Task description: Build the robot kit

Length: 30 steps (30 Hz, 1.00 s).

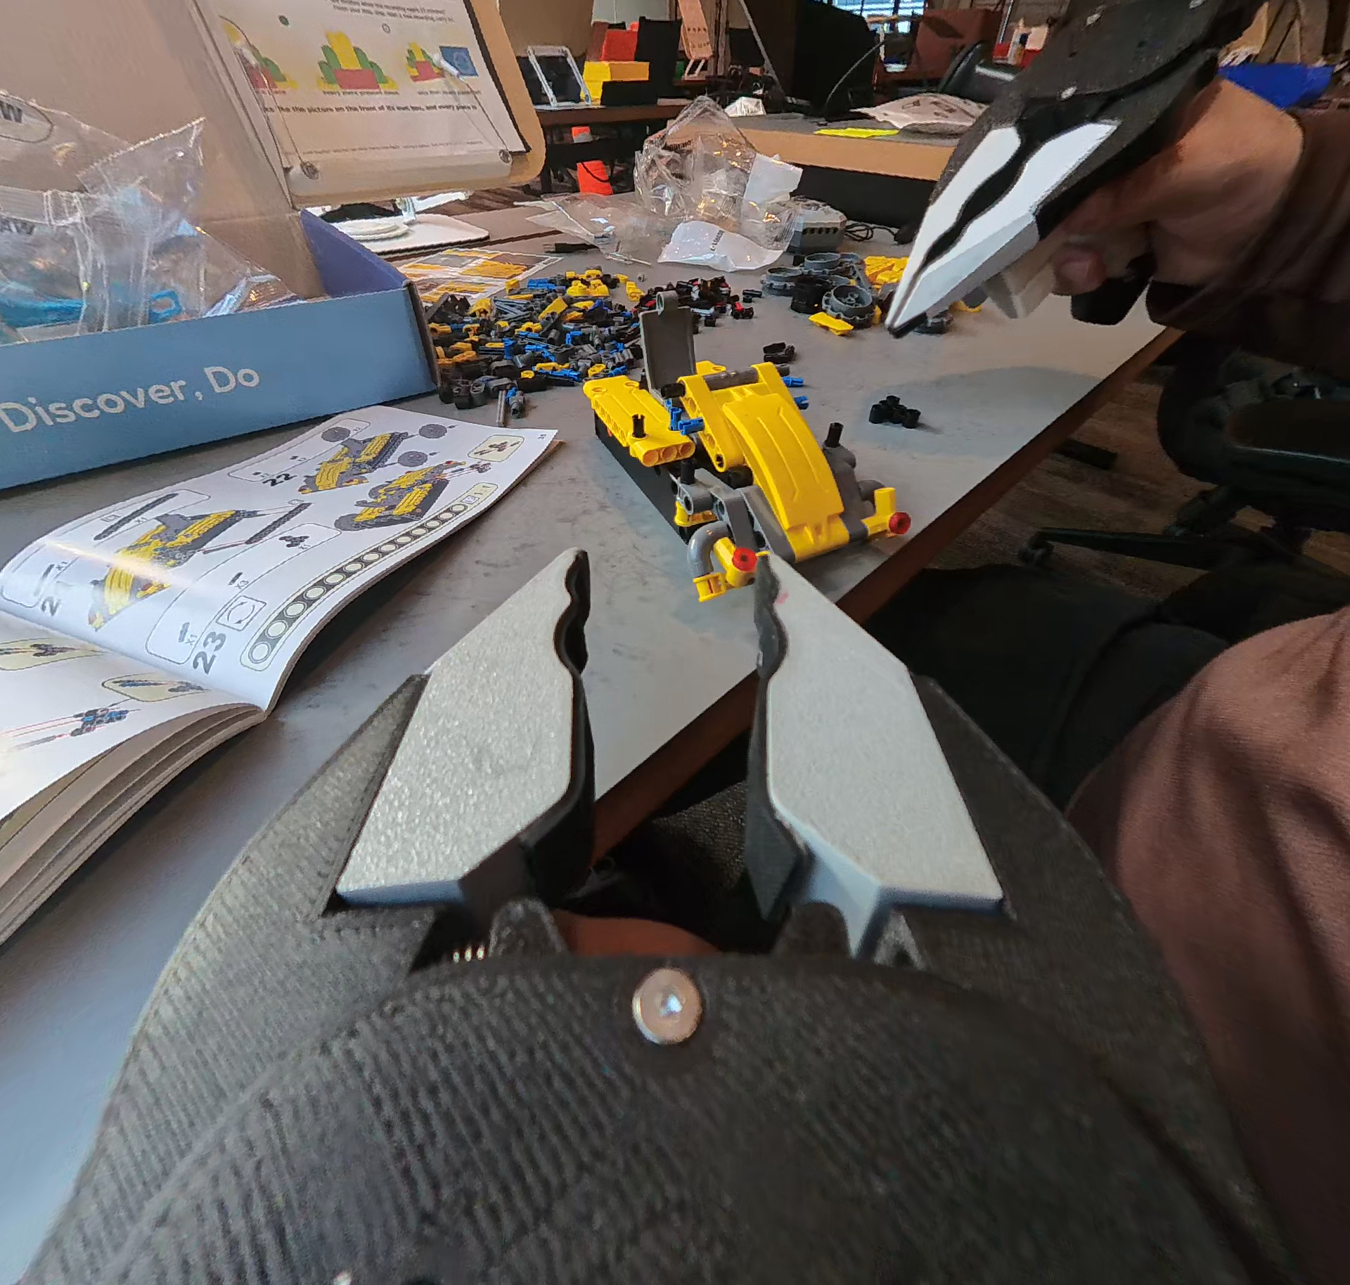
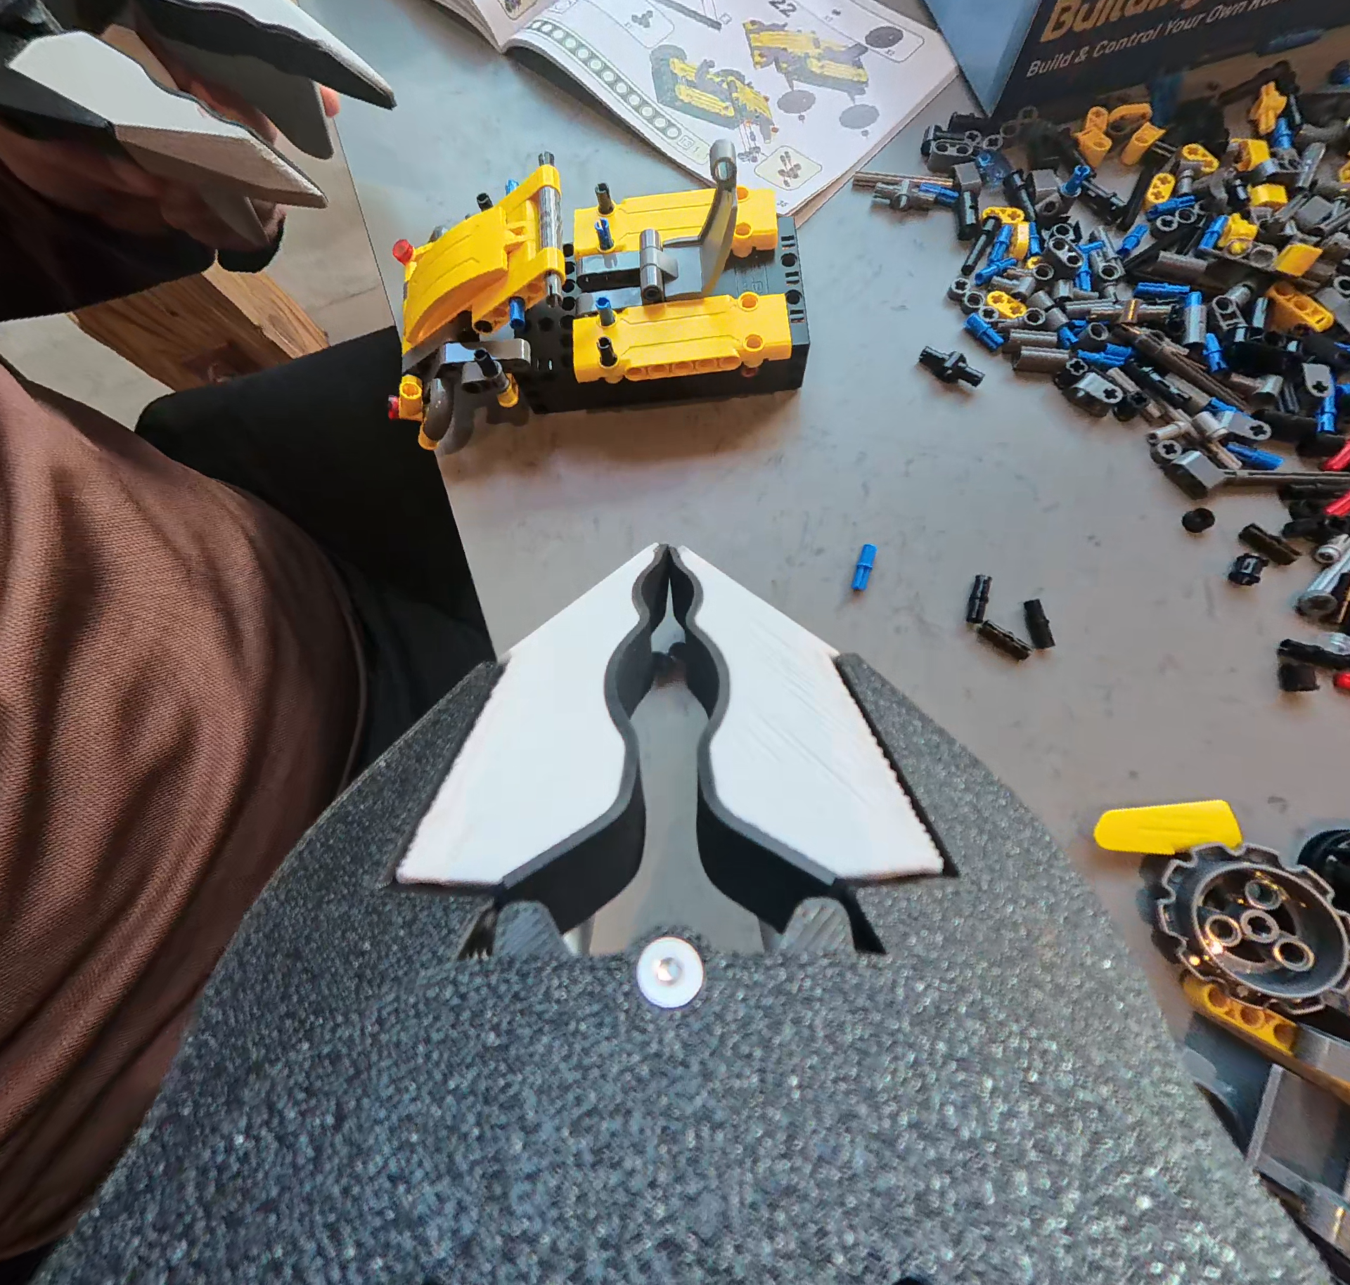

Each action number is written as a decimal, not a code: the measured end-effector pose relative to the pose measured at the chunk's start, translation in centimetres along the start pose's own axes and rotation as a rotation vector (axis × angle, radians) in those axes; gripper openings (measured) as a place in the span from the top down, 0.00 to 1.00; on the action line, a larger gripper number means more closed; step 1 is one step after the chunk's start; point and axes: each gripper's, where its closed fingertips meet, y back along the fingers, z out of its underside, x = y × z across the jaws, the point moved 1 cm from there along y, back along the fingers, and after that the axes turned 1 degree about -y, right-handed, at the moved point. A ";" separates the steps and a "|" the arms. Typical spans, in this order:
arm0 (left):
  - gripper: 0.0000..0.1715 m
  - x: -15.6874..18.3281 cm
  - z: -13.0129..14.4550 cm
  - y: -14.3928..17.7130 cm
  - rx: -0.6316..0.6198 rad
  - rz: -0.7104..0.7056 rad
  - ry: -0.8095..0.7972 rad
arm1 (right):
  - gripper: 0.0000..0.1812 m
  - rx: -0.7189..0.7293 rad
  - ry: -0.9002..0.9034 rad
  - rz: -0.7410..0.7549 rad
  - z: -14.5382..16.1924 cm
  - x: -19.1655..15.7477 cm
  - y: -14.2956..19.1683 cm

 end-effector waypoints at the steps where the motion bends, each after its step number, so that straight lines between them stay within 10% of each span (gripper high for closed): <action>1: 0.75 0.0 0.0 0.0 0.001 0.001 0.000 | 1.00 -0.004 -0.002 -0.001 0.2 0.0 -0.1; 30: 0.75 -0.4 0.3 -0.1 -0.015 -0.028 -0.028 | 0.84 -0.289 0.289 -0.070 4.2 1.7 -1.1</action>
